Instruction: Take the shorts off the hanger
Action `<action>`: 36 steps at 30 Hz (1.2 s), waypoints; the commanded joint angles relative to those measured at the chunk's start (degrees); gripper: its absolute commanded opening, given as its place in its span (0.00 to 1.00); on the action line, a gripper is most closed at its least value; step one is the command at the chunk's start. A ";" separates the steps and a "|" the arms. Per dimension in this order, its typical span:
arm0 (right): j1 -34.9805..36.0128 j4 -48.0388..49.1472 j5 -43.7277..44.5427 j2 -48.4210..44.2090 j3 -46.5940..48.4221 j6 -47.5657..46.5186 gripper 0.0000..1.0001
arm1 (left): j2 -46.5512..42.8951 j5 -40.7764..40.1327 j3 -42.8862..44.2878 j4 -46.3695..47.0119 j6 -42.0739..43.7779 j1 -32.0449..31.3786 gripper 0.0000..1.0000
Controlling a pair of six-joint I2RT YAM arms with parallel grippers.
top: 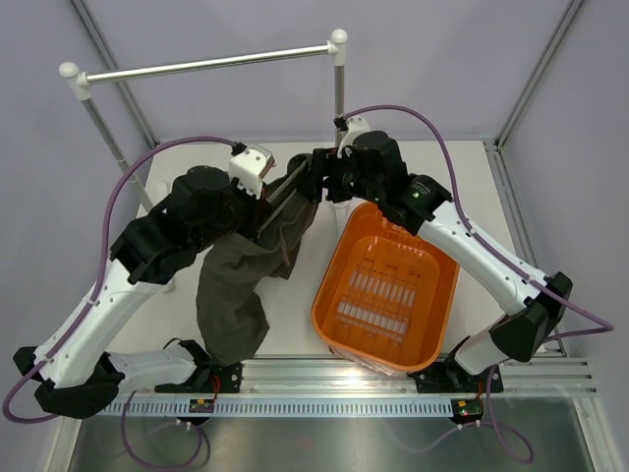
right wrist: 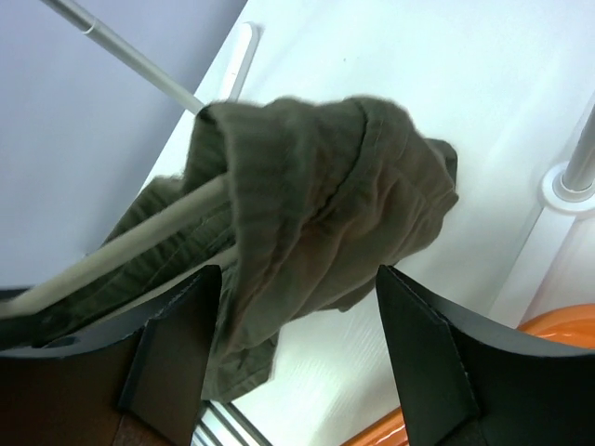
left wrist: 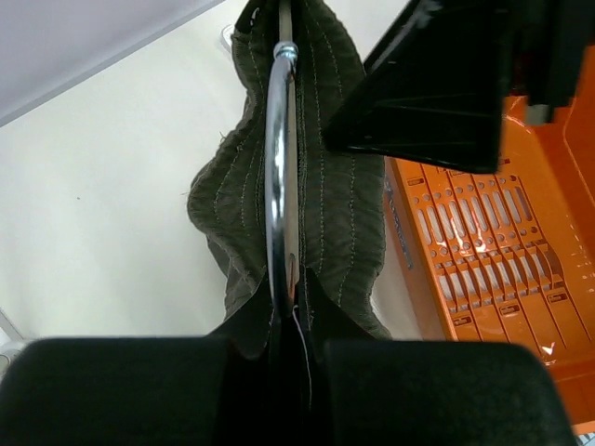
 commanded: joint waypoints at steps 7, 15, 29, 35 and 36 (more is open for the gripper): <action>0.63 -1.56 6.32 4.49 9.72 -2.11 0.64 | -3.96 0.12 -1.12 1.86 -0.86 -0.69 0.00; 0.63 -2.96 6.59 6.68 11.83 -1.84 0.28 | -5.63 0.20 -1.56 0.98 -0.95 -0.86 0.00; 0.55 -12.01 16.78 11.69 22.02 -3.43 0.00 | -8.52 2.48 -1.65 -0.61 -0.43 -0.77 0.00; 0.63 -12.63 15.56 13.28 23.97 -2.64 0.00 | -11.86 4.43 -2.18 1.50 -0.25 -0.77 0.00; 0.55 -12.63 14.94 13.28 23.79 -2.46 0.00 | -12.22 3.55 -2.35 1.94 -0.51 -0.77 0.00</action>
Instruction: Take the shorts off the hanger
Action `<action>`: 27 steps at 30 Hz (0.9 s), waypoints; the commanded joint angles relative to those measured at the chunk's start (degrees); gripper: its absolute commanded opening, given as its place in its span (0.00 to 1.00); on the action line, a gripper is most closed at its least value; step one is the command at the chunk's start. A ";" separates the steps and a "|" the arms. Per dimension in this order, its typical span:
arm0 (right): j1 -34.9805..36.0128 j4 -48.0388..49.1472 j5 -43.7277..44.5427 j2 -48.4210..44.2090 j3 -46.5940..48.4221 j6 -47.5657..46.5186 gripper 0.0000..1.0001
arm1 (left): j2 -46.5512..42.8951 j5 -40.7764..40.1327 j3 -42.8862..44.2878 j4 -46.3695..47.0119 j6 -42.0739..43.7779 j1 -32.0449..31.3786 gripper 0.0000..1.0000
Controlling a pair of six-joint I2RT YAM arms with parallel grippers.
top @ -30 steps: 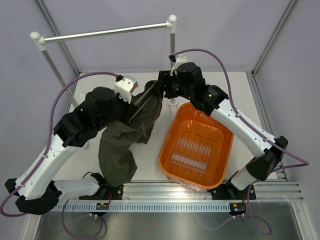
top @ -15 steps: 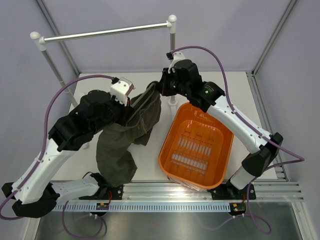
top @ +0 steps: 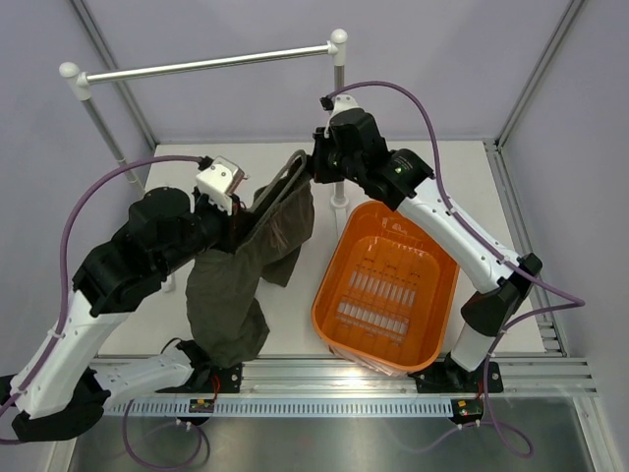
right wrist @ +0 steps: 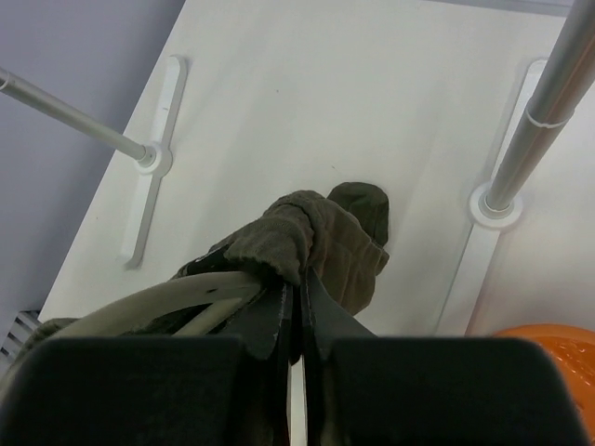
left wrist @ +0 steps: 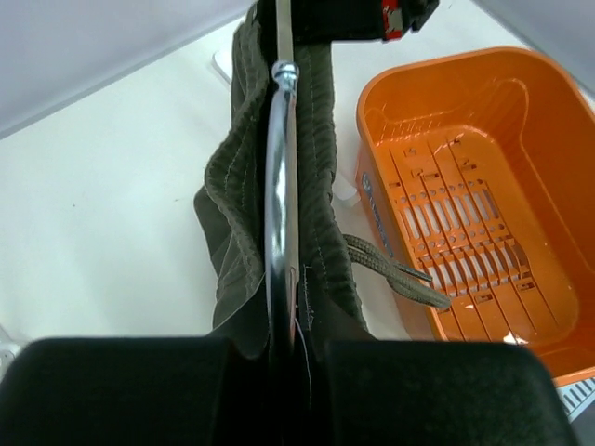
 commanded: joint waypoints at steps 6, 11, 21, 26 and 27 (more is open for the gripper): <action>4.12 1.40 3.59 -2.42 -0.94 -0.29 0.00 | -3.63 -5.76 -1.40 8.52 -1.96 -0.36 0.00; 9.48 3.77 3.77 -5.94 -5.86 0.23 0.00 | -2.76 -10.85 -1.58 13.97 -3.46 -0.36 0.00; 24.52 3.16 7.20 -9.10 -5.43 -3.19 0.00 | 3.83 -23.15 0.18 26.17 -4.52 -0.27 0.00; 28.47 2.02 7.90 -10.95 -5.34 -5.04 0.00 | 4.37 -30.45 -3.33 35.06 -3.90 -0.27 0.00; 29.00 2.02 7.64 -11.56 -5.43 -5.65 0.00 | 4.37 -30.98 -3.51 37.42 -3.64 -0.18 0.00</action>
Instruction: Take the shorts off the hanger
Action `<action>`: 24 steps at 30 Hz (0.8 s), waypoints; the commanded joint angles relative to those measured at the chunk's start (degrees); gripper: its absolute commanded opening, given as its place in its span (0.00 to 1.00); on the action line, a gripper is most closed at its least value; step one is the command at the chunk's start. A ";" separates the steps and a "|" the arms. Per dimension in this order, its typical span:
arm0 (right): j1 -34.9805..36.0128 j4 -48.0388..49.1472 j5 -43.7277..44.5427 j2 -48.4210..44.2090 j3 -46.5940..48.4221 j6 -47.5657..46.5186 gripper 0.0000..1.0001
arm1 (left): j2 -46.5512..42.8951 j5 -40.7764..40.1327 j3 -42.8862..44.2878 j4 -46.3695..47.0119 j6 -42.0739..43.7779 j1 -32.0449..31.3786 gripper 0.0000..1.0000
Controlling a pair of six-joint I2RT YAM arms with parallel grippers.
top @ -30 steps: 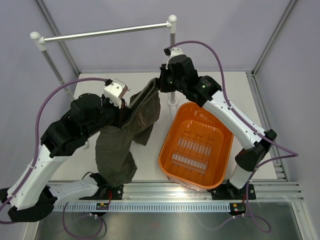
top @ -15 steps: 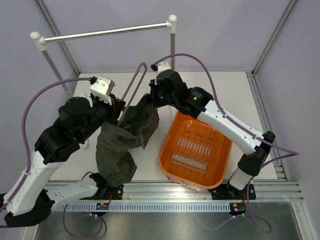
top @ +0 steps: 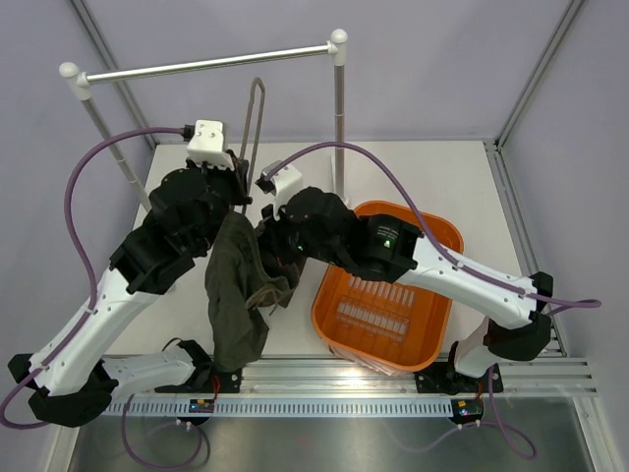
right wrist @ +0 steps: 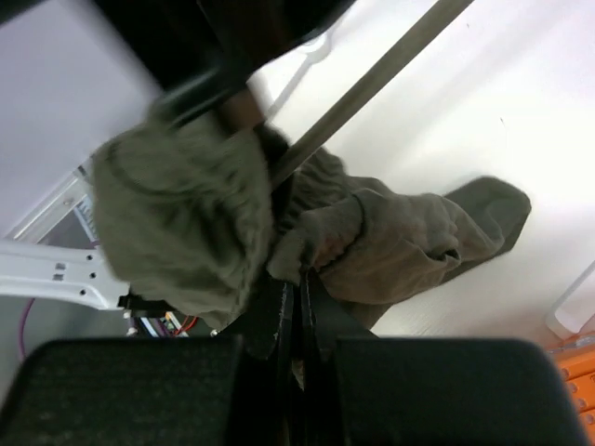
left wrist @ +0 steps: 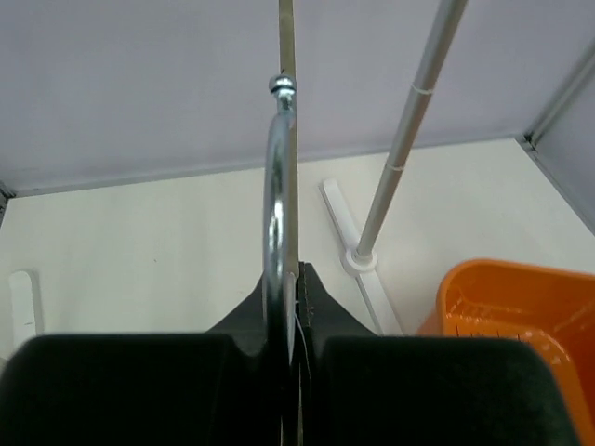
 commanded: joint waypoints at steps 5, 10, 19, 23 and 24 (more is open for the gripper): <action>5.17 1.89 0.11 -5.06 1.15 -3.72 0.00 | 0.44 -10.43 1.00 17.54 1.79 -0.10 0.00; 8.94 -0.39 1.86 -5.06 4.82 -5.38 0.00 | -2.01 -15.00 -2.16 27.65 6.96 -0.09 0.00; 10.80 -5.84 6.00 -3.04 14.33 -10.04 0.00 | -4.57 -24.06 -11.62 51.00 22.59 0.25 0.00; 11.85 -5.58 4.68 -3.39 14.33 -9.96 0.00 | -7.55 -24.06 -15.95 56.22 22.72 1.75 0.00; 12.20 -5.41 4.16 -3.48 14.16 -9.96 0.00 | -8.69 -22.84 -16.66 56.83 22.36 1.75 0.00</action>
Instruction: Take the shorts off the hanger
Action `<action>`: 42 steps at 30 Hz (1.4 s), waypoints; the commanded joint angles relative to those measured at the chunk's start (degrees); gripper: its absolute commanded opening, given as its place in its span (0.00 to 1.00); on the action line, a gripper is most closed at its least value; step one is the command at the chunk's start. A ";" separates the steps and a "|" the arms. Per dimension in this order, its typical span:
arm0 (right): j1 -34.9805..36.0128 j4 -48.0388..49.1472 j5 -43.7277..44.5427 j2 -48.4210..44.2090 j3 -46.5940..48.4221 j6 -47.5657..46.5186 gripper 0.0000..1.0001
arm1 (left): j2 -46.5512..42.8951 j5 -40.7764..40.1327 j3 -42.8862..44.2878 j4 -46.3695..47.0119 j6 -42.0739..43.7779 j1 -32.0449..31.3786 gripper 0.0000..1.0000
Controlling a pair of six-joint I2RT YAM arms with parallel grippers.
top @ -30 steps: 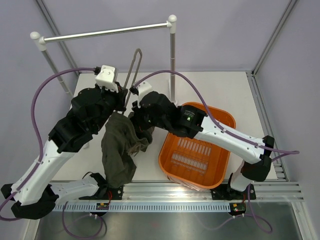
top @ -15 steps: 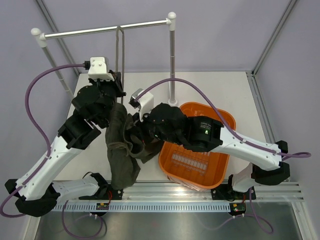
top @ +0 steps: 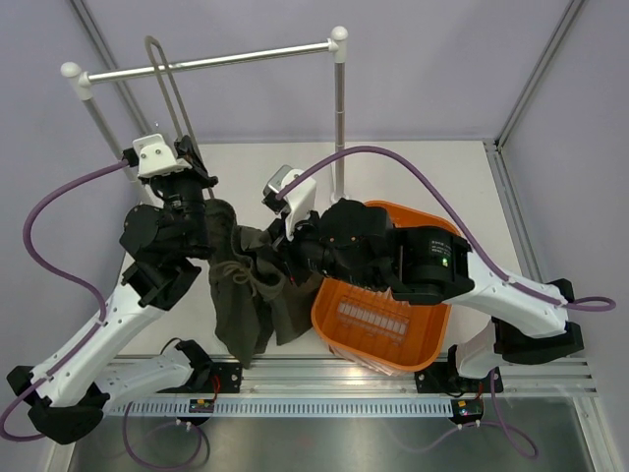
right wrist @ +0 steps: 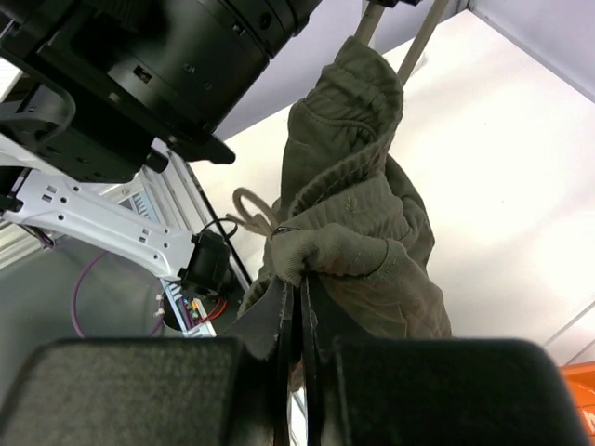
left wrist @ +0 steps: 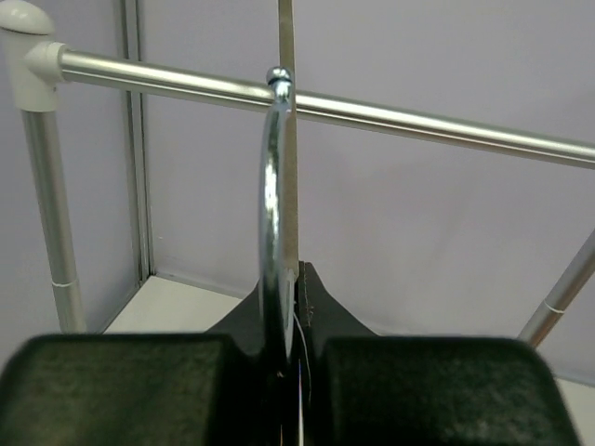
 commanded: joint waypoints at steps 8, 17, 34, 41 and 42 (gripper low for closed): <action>1.83 -0.69 2.86 0.68 6.28 -4.57 0.00 | -5.50 -3.04 -5.08 16.57 3.47 0.66 0.00; 1.91 1.32 6.28 -7.48 1.55 -5.02 0.00 | -13.40 1.50 -13.54 30.41 5.25 0.83 0.00; 1.83 2.46 15.24 -3.46 6.01 -9.14 0.00 | -17.82 26.13 0.33 8.12 -8.73 0.83 0.00; -1.58 33.97 37.56 1.82 13.05 -48.69 0.00 | -12.02 26.82 11.85 -21.73 -14.60 0.83 0.00; -2.56 41.16 37.66 1.91 14.10 -52.27 0.00 | -11.49 27.17 12.56 -24.57 -15.40 0.83 0.00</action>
